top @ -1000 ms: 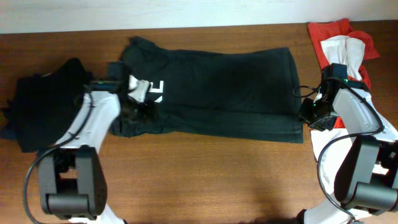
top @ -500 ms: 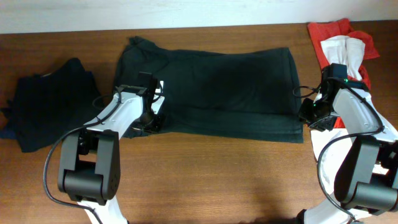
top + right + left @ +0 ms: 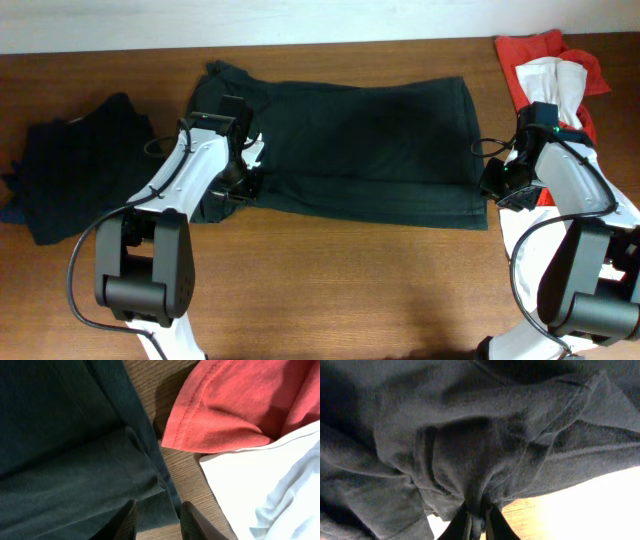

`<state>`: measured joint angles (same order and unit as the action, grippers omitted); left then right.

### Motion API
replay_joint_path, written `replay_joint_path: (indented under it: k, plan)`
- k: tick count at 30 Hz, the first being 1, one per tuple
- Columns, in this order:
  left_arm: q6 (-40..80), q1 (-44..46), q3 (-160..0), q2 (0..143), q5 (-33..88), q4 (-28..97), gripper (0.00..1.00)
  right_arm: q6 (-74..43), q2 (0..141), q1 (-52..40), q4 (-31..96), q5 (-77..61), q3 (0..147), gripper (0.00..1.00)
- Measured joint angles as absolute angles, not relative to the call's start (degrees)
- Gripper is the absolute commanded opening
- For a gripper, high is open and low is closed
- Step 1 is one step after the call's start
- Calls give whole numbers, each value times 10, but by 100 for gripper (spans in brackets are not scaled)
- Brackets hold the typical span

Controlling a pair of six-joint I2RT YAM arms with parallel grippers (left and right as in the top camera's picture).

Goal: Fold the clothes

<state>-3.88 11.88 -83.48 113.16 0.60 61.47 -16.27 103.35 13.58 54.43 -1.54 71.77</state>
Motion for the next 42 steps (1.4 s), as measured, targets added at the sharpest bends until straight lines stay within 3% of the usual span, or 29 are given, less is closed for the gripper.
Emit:
replay_joint_path:
  k: [9, 10, 11, 12, 22, 23, 25, 26, 34, 42]
  plan:
    - [-39, 119, -835, 1132, 6, 634, 14, -163, 1034, 136, 544, -15, 718, 33]
    - [-39, 119, -835, 1132, 6, 634, 13, -163, 1034, 136, 544, -15, 718, 33]
    - [-39, 119, -835, 1132, 6, 634, 1, -163, 1034, 136, 544, -15, 718, 33]
    - [-39, 119, -835, 1132, 6, 634, 0, -163, 1034, 136, 544, -15, 718, 33]
    - [-39, 117, -901, 1134, 6, 583, 0, -163, 1034, 136, 545, -15, 718, 33]
    - [-39, 116, -934, 1135, 6, 567, 5, -163, 1034, 136, 545, -15, 718, 33]
    - [-38, 113, -987, 1135, 6, 538, 64, -163, 1034, 136, 545, -15, 718, 33]
    - [-39, 112, -1012, 1135, 6, 524, 81, -163, 1034, 136, 545, -15, 718, 33]
    - [-38, 110, -996, 1135, 4, 615, 82, -163, 1034, 136, 545, -15, 718, 34]
    - [18, 67, -856, 1135, -7, 601, 82, -162, 1034, 136, 558, -15, 718, 37]
